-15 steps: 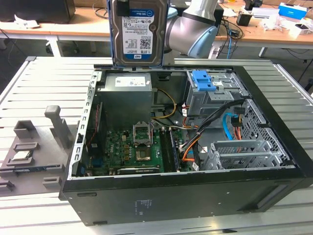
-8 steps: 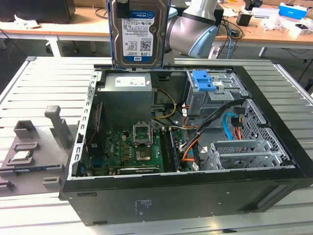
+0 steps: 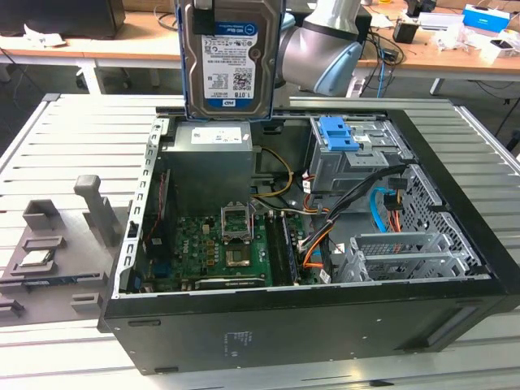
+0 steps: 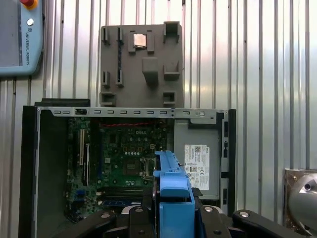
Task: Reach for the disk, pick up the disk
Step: 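Pick up the disk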
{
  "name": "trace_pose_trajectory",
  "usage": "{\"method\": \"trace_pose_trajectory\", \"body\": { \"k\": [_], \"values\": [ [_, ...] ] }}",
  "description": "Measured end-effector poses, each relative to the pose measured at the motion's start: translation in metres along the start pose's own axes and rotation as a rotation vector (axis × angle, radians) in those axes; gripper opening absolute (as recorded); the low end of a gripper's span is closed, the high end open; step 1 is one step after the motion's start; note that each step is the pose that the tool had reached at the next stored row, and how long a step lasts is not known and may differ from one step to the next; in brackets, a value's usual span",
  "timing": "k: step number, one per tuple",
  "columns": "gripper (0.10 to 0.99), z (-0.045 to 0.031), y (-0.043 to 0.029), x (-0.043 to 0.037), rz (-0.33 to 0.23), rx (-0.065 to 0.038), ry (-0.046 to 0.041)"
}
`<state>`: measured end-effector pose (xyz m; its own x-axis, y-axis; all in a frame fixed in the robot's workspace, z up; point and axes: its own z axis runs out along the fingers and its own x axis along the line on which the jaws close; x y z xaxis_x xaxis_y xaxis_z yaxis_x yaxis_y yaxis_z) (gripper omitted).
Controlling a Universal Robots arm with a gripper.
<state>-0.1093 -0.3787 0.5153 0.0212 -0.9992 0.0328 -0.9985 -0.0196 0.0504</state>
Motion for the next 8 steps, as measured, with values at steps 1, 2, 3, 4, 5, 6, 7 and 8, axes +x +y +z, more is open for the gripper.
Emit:
{"method": "trace_pose_trajectory", "body": {
  "k": [1,2,3,4,5,6,7,8],
  "values": [
    [0.369,0.0,0.0,0.0013,0.0,0.0,0.0],
    [0.369,0.0001,0.0001,0.0021,0.0,0.0,0.0],
    [0.369,0.0001,0.0001,0.0032,0.0,0.0,0.0],
    [0.369,0.0001,0.0001,0.0041,0.0,0.0,0.0],
    [0.369,0.0002,0.0001,0.0052,0.0,0.0,0.0],
    [0.369,0.0002,0.0001,0.0061,0.0,0.0,0.0],
    [0.369,0.0003,0.0001,0.0076,0.0,0.0,0.0],
    [0.369,0.0003,0.0002,0.0092,0.0,0.0,0.0]
  ]
}}
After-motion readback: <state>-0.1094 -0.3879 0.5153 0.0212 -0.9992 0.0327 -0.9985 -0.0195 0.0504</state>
